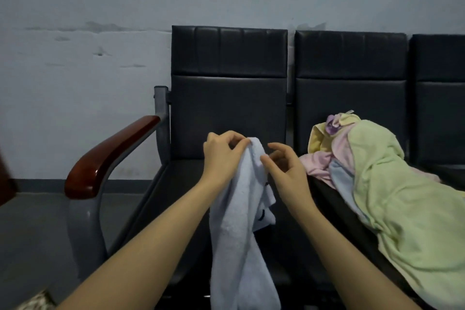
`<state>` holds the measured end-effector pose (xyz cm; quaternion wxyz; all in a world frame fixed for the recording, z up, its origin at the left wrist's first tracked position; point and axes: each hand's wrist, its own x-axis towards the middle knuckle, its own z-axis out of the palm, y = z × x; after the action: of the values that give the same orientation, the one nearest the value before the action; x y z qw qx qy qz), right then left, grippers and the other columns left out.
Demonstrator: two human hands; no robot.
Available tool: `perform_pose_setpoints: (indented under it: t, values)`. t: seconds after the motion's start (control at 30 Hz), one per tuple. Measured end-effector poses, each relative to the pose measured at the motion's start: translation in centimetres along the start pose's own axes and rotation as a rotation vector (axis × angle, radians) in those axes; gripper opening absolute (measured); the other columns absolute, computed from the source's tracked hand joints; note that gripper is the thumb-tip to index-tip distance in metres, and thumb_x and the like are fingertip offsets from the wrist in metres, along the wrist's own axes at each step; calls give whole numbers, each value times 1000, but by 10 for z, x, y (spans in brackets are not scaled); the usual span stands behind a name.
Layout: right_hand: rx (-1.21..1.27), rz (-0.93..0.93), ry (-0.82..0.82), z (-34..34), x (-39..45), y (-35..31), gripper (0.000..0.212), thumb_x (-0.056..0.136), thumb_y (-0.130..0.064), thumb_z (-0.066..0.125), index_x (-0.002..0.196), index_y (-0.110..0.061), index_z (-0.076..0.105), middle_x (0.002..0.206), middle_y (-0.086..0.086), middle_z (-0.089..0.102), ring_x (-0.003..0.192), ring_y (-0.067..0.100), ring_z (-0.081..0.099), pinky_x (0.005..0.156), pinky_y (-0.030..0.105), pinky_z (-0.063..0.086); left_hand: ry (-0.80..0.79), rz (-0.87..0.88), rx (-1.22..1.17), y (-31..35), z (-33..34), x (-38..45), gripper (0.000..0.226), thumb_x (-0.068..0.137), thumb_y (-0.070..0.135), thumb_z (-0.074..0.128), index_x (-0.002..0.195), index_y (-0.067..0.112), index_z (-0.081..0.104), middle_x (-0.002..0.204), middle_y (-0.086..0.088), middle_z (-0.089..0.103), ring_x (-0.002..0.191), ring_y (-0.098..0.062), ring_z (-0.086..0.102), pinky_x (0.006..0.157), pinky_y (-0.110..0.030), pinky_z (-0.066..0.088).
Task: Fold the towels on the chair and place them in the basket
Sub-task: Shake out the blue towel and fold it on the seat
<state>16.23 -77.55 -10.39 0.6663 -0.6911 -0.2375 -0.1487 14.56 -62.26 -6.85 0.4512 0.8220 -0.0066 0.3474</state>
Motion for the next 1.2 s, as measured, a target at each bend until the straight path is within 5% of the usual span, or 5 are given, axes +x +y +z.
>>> perform_pose_setpoints:
  t: [0.5, 0.67, 0.83, 1.03, 1.2]
  values:
    - [177, 229, 181, 41, 22, 22, 26, 86, -5, 68, 99, -20, 51, 82, 4, 66, 71, 9, 63, 64, 19, 52, 9, -79, 41, -48, -18, 67, 20, 94, 14, 49, 89, 31, 59, 100, 5, 59, 110, -27, 52, 98, -44, 45]
    - [100, 91, 329, 21, 67, -1, 17, 86, -5, 65, 86, -19, 55, 78, 0, 61, 67, 2, 58, 63, 18, 49, 20, 52, 123, -35, -40, 90, 29, 92, -1, 49, 113, 14, 62, 111, 0, 52, 105, -10, 52, 86, -11, 40]
    - [-55, 37, 243, 9, 85, -1, 13, 88, -8, 63, 86, -20, 59, 85, 0, 64, 77, 10, 60, 64, 20, 48, -15, 324, 169, -21, -49, 94, 28, 83, 3, 68, 110, 8, 64, 102, 1, 52, 91, -8, 53, 79, -1, 40]
    - [-268, 189, 2, 25, 47, 54, 13, 91, -8, 60, 88, -20, 59, 89, 1, 64, 86, 15, 61, 72, 21, 48, -544, 34, 289, -74, -12, 46, 34, 93, 21, 60, 127, 15, 58, 123, 0, 57, 105, -11, 56, 89, -20, 44]
    - [-363, 234, -130, 49, 17, 79, 30, 83, -29, 73, 105, -17, 57, 98, -8, 60, 91, 3, 57, 79, 20, 46, -319, -64, 373, -129, -16, -5, 19, 93, 25, 57, 107, 16, 66, 107, 4, 57, 98, -15, 57, 89, -31, 43]
